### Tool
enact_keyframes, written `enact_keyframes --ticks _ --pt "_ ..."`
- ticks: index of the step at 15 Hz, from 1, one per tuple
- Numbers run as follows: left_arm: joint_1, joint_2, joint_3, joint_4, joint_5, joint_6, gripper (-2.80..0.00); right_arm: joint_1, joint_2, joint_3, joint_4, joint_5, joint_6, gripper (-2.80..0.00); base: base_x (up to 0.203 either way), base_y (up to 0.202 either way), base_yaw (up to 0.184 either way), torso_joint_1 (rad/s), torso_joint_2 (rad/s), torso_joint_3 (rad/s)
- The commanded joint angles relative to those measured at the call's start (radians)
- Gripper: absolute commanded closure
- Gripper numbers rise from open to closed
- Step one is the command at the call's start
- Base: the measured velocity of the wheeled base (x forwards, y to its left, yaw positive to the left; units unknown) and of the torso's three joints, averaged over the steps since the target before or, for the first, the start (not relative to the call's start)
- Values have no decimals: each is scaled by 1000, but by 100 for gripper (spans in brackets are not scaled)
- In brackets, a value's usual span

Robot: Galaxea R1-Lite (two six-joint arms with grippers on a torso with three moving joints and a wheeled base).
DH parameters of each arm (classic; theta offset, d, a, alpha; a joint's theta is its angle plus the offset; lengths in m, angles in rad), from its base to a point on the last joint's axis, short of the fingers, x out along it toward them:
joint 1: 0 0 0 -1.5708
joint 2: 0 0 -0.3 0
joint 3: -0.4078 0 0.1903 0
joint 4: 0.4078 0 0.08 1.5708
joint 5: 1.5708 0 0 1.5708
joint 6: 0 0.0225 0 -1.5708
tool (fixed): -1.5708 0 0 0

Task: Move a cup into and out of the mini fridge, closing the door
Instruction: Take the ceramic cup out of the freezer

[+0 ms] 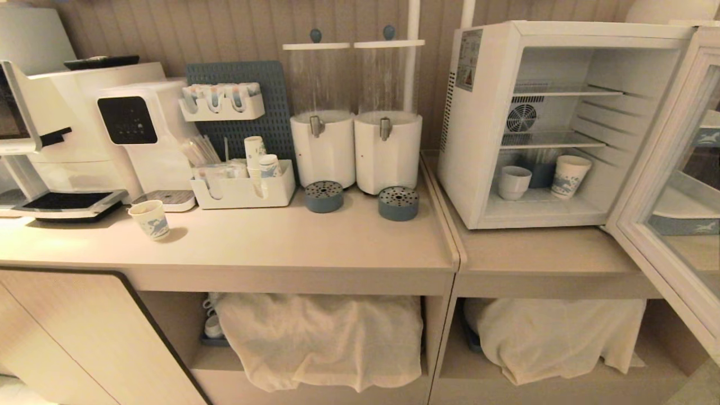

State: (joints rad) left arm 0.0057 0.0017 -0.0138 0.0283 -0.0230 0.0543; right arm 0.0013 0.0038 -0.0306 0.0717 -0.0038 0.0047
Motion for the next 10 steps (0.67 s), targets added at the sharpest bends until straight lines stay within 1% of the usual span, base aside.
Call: enact_keyframes --ticks 1,10 --pt "0 0 0 1 0 1 0 0 1 0 0 1 0 0 183 0 -1 2 1 -2" --pt "0 0 2 -2 -2 -1 0 0 1 0 0 1 0 0 183 0 -1 3 2 2"
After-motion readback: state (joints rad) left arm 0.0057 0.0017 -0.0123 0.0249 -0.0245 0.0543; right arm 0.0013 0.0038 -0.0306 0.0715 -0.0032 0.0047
